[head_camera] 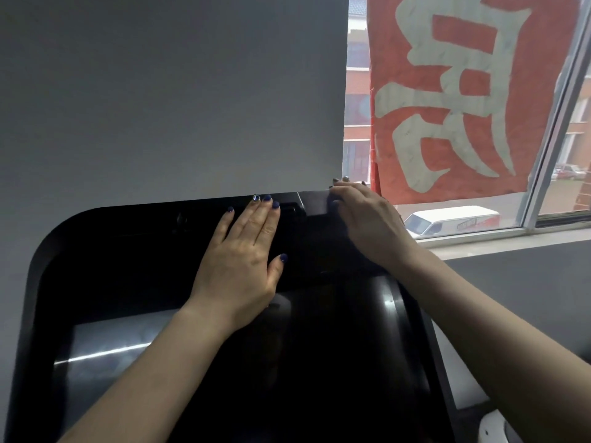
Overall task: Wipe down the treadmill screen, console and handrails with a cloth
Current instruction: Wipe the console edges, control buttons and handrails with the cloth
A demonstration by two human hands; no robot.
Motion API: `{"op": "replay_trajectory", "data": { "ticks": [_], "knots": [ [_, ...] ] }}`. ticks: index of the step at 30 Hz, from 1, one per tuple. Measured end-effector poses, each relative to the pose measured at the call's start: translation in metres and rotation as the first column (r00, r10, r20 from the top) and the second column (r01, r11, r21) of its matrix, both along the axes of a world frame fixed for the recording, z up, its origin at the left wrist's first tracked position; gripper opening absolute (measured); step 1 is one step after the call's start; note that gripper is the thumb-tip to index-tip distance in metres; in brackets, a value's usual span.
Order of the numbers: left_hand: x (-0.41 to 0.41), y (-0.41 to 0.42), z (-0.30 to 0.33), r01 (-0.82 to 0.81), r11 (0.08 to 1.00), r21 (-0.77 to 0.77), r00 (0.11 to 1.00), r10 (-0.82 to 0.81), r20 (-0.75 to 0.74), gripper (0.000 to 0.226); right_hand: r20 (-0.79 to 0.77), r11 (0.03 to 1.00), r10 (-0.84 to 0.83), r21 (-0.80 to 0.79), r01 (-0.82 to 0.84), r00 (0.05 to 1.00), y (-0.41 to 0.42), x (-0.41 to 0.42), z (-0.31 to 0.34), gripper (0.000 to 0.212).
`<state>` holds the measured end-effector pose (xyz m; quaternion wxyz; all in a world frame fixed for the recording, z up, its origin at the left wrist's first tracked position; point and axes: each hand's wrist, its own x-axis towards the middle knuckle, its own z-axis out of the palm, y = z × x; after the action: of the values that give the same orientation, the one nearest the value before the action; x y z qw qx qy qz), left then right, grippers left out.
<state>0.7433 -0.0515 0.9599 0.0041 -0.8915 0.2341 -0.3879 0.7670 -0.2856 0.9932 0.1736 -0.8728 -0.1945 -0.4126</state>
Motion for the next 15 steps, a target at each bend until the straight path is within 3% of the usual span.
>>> {"op": "replay_trajectory", "data": {
  "ticks": [4,7,10,15],
  "knots": [
    [-0.001,0.004,0.005,0.040,0.999,0.000,0.998,-0.040,-0.039,0.074,-0.026,0.994,0.067,-0.087,-0.069,0.997,-0.019,-0.006,-0.004,0.033],
    [-0.003,0.015,0.011,0.076,0.997,-0.023,0.995,-0.077,-0.068,0.077,-0.059,0.999,-0.006,-0.043,0.004,0.998,-0.009,0.002,0.009,0.029],
    [-0.003,0.035,0.011,0.011,0.998,-0.055,0.997,-0.015,-0.072,0.079,-0.077,0.997,-0.081,-0.010,0.081,0.994,0.018,0.011,0.016,0.027],
    [0.000,0.049,0.008,-0.026,0.999,-0.042,0.997,0.023,-0.075,0.078,0.000,0.988,0.076,-0.134,-0.075,0.997,0.005,0.006,-0.001,0.019]
  ]
}}
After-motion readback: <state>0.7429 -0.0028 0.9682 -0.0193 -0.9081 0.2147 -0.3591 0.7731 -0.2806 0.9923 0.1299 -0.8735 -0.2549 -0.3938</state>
